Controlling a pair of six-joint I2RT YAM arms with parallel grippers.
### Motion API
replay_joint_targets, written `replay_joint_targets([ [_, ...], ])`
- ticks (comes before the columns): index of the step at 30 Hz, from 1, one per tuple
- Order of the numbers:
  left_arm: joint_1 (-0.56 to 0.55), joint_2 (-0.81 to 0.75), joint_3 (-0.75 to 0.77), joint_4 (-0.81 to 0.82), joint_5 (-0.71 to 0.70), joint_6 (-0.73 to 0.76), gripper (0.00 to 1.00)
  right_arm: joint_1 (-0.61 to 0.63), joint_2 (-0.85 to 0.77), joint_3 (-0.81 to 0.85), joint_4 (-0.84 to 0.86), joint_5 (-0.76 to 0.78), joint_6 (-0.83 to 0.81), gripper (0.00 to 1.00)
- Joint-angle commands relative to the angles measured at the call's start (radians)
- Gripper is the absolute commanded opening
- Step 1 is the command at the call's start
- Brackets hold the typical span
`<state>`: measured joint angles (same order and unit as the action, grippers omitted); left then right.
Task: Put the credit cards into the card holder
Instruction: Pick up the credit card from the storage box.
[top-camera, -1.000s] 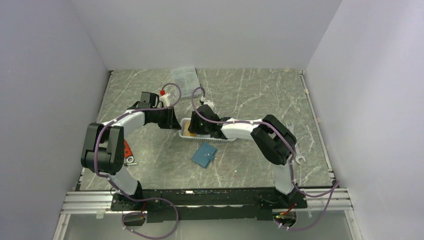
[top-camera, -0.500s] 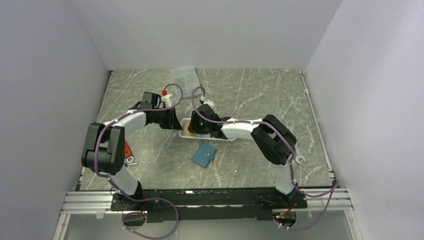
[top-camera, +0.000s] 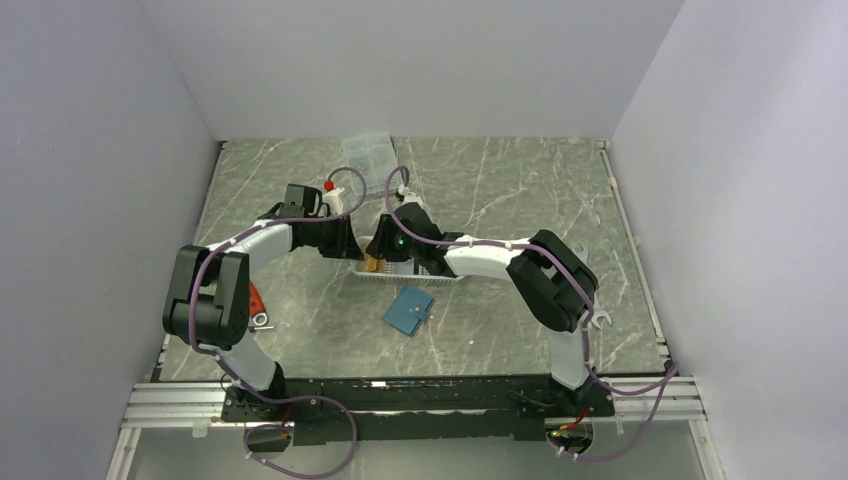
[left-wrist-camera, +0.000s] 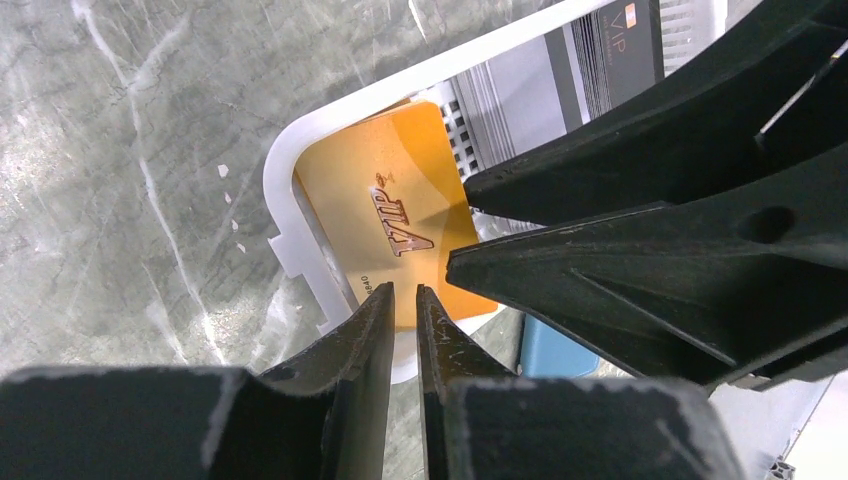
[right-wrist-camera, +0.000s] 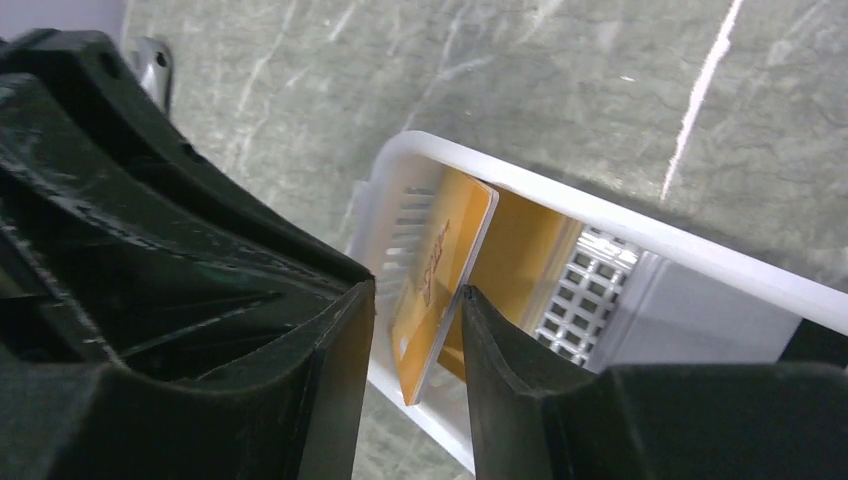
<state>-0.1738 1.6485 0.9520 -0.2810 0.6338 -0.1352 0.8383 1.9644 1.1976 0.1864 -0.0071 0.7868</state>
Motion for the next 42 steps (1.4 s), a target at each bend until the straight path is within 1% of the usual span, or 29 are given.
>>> replay_joint_targets([
  [1,-0.004,-0.035,0.001,0.008,0.013,0.019,0.19,0.001,-0.054,0.008,0.077,-0.037,0.024,0.39],
  [4,-0.004,-0.033,0.0,0.003,0.013,0.025,0.19,0.0,-0.053,-0.003,0.102,-0.055,0.036,0.37],
  [9,-0.001,-0.038,0.003,-0.012,0.019,0.034,0.19,-0.002,-0.027,0.016,0.078,-0.06,0.037,0.36],
  [22,0.031,-0.121,0.034,-0.082,0.072,0.063,0.23,-0.013,0.052,0.062,0.016,-0.053,0.042,0.36],
  [24,0.031,-0.126,0.043,-0.097,0.074,0.066,0.24,-0.014,0.059,0.072,0.005,-0.045,0.039,0.31],
  [26,0.035,-0.132,0.056,-0.116,0.082,0.073,0.26,-0.019,0.063,0.079,-0.002,-0.043,0.036,0.24],
  [28,0.043,-0.142,0.076,-0.14,0.093,0.079,0.31,-0.024,0.052,0.07,0.003,-0.046,0.035,0.15],
  [30,0.054,-0.163,0.092,-0.162,0.104,0.086,0.43,-0.031,0.023,0.049,0.016,-0.051,0.032,0.06],
  [32,0.066,-0.189,0.106,-0.177,0.115,0.09,0.53,-0.041,-0.018,0.016,0.046,-0.064,0.025,0.0],
  [35,0.08,-0.223,0.127,-0.2,0.143,0.093,0.61,-0.06,-0.081,-0.05,0.112,-0.118,0.019,0.0],
  [38,0.09,-0.255,0.134,-0.199,0.185,0.084,0.66,-0.076,-0.124,-0.111,0.196,-0.186,0.025,0.0],
  [40,0.093,-0.269,0.135,-0.198,0.193,0.077,0.76,-0.083,-0.138,-0.131,0.235,-0.234,0.033,0.0],
  [42,0.095,-0.278,0.133,-0.194,0.205,0.078,0.81,-0.084,-0.153,-0.149,0.285,-0.27,0.042,0.0],
])
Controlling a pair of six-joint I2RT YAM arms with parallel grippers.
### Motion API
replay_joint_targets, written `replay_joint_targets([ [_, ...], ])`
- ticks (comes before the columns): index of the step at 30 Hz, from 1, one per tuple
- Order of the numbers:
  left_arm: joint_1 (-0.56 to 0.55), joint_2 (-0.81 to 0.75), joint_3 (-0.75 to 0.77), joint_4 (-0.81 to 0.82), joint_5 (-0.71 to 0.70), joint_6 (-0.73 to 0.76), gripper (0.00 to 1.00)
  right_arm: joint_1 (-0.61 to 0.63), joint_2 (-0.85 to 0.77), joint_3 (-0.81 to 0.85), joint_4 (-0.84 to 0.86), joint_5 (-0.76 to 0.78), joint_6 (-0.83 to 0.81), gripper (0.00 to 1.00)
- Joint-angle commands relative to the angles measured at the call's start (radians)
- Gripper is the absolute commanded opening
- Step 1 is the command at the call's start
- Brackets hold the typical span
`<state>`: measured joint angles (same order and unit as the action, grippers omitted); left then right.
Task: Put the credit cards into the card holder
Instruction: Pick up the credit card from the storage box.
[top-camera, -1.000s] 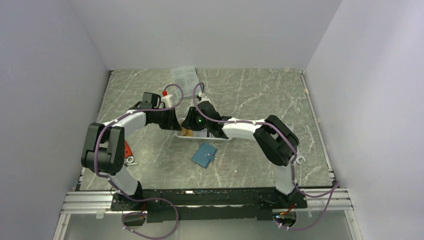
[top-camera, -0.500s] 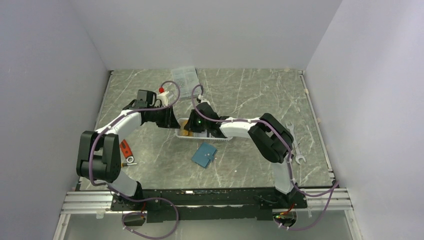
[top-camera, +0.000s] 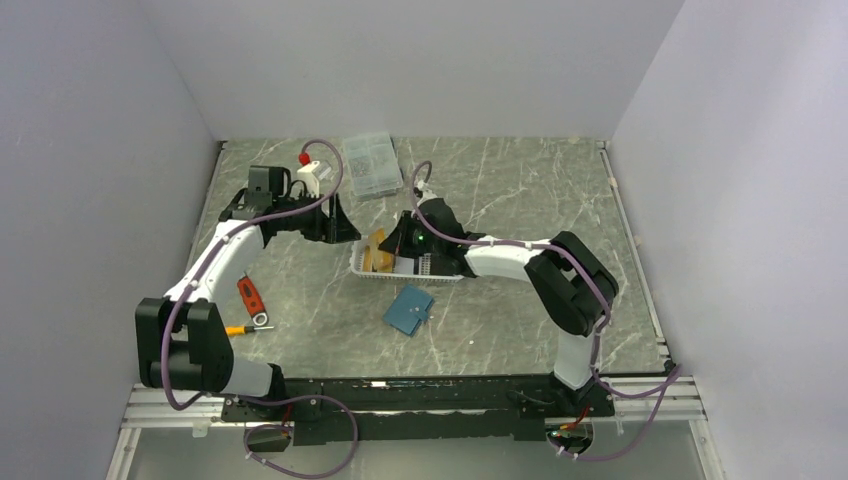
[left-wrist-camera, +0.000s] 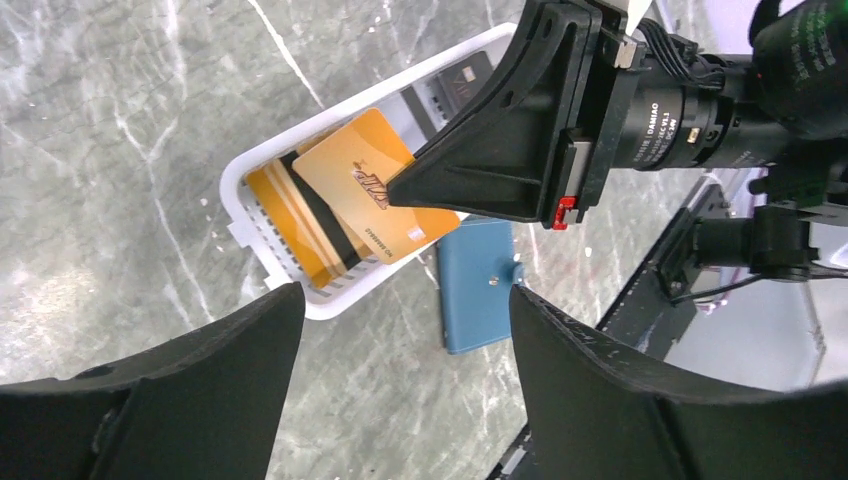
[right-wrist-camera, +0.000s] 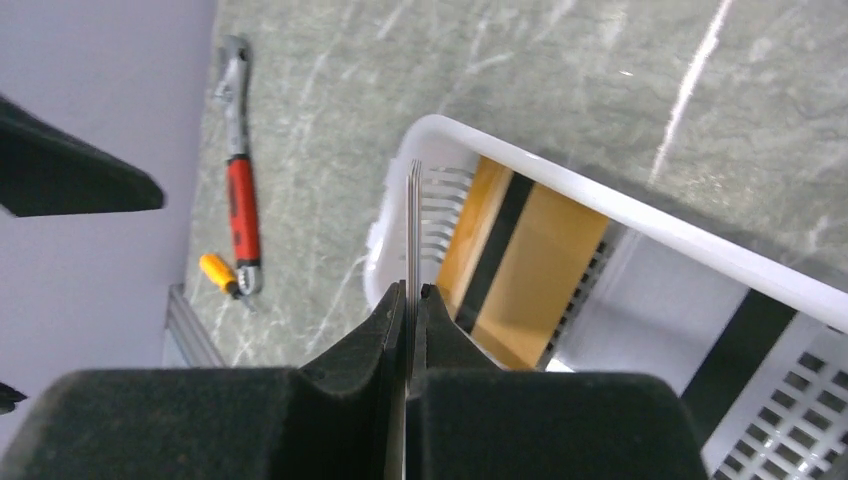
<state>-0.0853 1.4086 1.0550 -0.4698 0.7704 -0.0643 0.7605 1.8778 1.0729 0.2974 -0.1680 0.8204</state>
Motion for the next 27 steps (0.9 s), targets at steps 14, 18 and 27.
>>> replay_joint_targets([
  [14,0.056,-0.07,-0.086,0.159,0.311,-0.092,0.74,-0.018,-0.158,-0.07,0.38,-0.253,0.084,0.0],
  [18,0.066,-0.102,-0.133,0.256,0.334,-0.164,0.63,-0.018,-0.169,-0.073,0.393,-0.254,0.094,0.0],
  [27,0.068,-0.1,-0.152,0.326,0.365,-0.236,0.36,-0.018,-0.142,-0.058,0.438,-0.272,0.132,0.0],
])
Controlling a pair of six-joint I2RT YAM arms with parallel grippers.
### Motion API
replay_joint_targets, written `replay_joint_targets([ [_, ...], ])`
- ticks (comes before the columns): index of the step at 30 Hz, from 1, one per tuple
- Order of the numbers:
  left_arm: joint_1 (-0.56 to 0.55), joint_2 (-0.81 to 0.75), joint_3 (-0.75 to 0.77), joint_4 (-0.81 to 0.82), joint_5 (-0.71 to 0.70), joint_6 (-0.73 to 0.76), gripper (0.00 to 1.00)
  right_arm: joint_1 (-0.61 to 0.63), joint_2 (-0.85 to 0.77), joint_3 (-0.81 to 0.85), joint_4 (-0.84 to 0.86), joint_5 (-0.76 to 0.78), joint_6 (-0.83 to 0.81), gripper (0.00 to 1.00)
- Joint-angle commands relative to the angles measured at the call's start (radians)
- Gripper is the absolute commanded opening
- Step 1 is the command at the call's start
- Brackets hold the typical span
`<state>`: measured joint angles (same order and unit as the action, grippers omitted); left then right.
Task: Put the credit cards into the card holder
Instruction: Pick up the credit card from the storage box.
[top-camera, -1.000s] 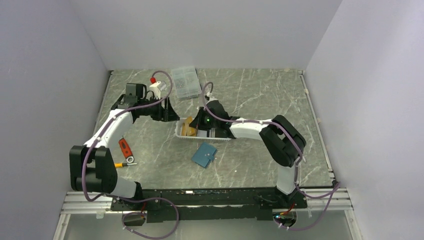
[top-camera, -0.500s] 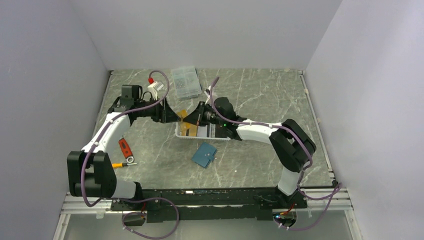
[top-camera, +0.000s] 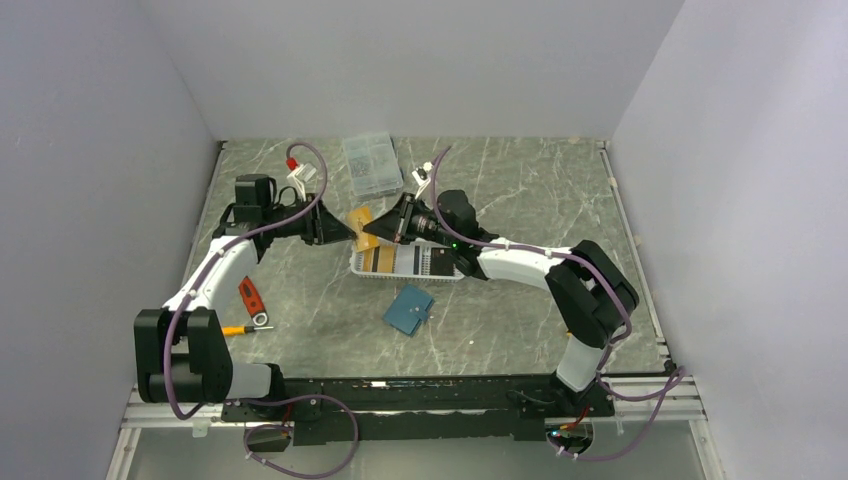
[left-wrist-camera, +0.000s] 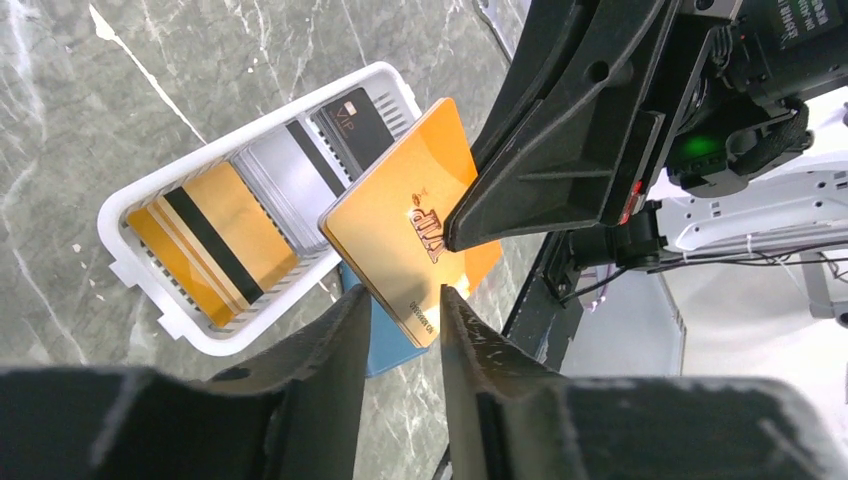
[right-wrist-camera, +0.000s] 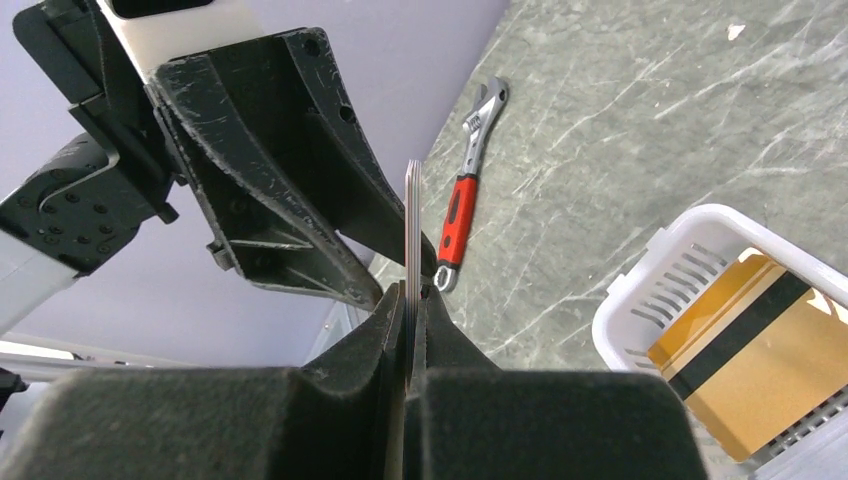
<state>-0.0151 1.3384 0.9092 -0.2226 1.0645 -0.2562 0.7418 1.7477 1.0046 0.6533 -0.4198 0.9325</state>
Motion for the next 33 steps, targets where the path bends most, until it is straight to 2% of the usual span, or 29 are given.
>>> replay_joint_targets([
  [1,-0.002,-0.029,-0.008,0.083,0.072,-0.048,0.33,0.001,-0.013,0.009,0.082,-0.024,0.019,0.0],
  [7,0.005,-0.025,-0.016,0.129,0.09,-0.085,0.24,0.001,-0.02,-0.006,0.086,-0.041,0.029,0.0],
  [10,0.008,-0.022,-0.007,0.132,0.099,-0.09,0.18,0.001,-0.011,-0.006,0.082,-0.061,0.031,0.08],
  [17,0.044,-0.004,0.003,0.159,0.132,-0.1,0.14,-0.002,-0.01,-0.023,0.077,-0.078,0.033,0.18],
  [23,0.057,0.036,0.024,0.148,0.142,-0.081,0.12,-0.006,0.0,-0.011,0.053,-0.079,0.027,0.19],
  [26,0.058,0.047,0.031,0.135,0.142,-0.068,0.11,-0.01,0.005,-0.01,0.041,-0.073,0.025,0.17],
  [29,0.057,0.054,0.03,0.134,0.139,-0.057,0.13,-0.013,0.003,-0.019,0.057,-0.07,0.035,0.05],
  [31,0.054,0.055,0.022,0.148,0.132,-0.063,0.19,-0.014,0.001,-0.018,0.057,-0.068,0.035,0.0],
  [33,0.042,0.052,0.017,0.149,0.118,-0.053,0.26,-0.015,0.003,-0.01,0.056,-0.069,0.035,0.0],
])
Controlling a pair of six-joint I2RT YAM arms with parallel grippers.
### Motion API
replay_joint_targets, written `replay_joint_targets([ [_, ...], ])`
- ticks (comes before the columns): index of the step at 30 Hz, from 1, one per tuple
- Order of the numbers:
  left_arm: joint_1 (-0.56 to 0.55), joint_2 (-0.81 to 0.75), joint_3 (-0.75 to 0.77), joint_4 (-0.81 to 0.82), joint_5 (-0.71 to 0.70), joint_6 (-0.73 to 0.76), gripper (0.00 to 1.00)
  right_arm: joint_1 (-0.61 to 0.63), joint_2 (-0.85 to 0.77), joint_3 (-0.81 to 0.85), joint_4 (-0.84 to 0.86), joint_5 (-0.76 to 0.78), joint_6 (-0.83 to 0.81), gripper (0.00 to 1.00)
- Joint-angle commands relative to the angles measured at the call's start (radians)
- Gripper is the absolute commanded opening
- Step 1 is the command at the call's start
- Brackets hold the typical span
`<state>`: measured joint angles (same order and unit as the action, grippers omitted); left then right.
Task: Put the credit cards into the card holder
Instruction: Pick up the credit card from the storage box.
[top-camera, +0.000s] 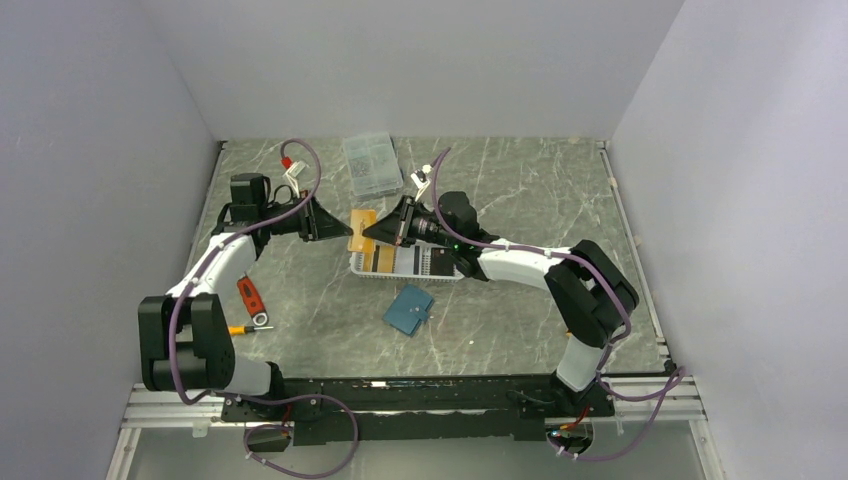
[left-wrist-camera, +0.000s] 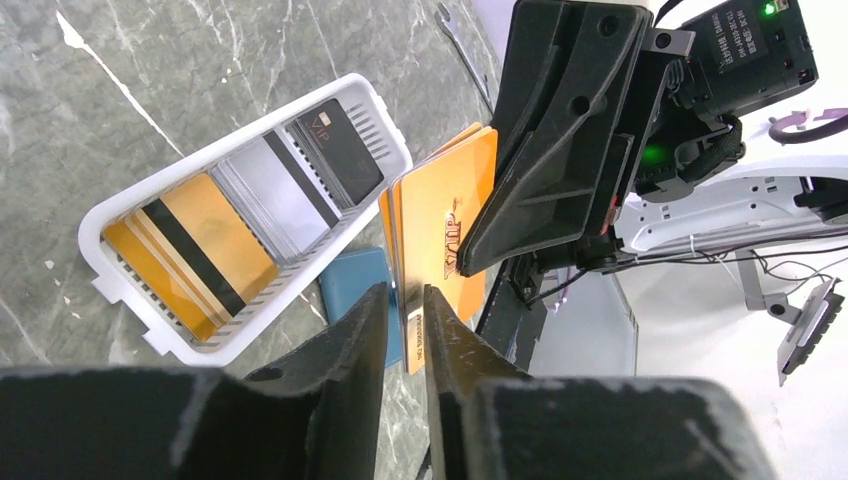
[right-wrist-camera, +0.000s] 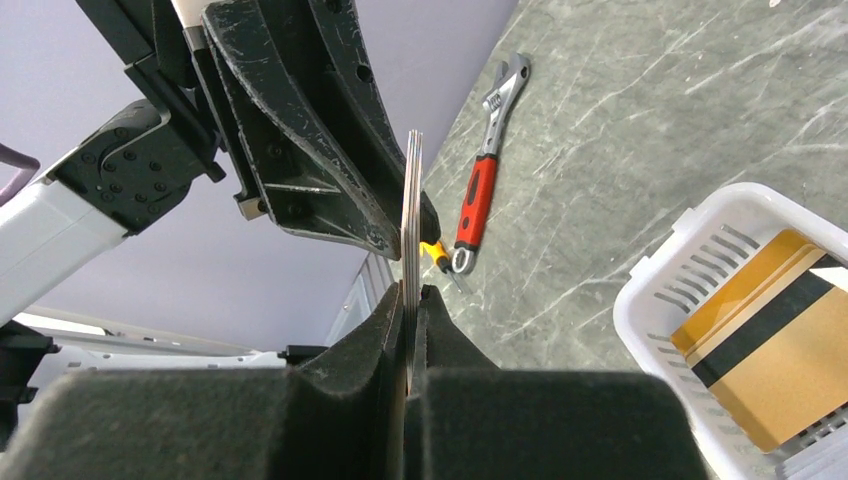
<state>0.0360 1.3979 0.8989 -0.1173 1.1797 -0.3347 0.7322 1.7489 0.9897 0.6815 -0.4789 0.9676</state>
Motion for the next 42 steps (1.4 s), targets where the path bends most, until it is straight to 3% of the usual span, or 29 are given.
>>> replay_joint_targets([
  [1,-0.018,-0.01,0.025,0.044,-0.002,0.03,0.28,-0.005,0.005,0.009,0.029,-0.013,0.001,0.0],
  [9,-0.071,-0.018,0.008,0.054,-0.011,0.037,0.38,-0.005,0.018,0.02,0.042,-0.015,0.011,0.0],
  [20,-0.073,-0.004,0.002,0.046,-0.017,0.057,0.13,-0.007,0.007,-0.012,0.07,-0.031,0.026,0.0],
  [29,-0.039,0.009,0.032,0.053,0.036,0.047,0.09,-0.027,-0.014,-0.078,0.114,-0.07,0.051,0.08],
  [36,-0.018,0.007,0.035,0.053,0.058,0.037,0.09,-0.034,-0.029,-0.08,0.093,-0.063,0.039,0.09],
  [42,-0.013,-0.007,0.035,0.062,0.103,0.005,0.15,-0.039,-0.057,-0.076,0.002,-0.026,-0.02,0.09],
])
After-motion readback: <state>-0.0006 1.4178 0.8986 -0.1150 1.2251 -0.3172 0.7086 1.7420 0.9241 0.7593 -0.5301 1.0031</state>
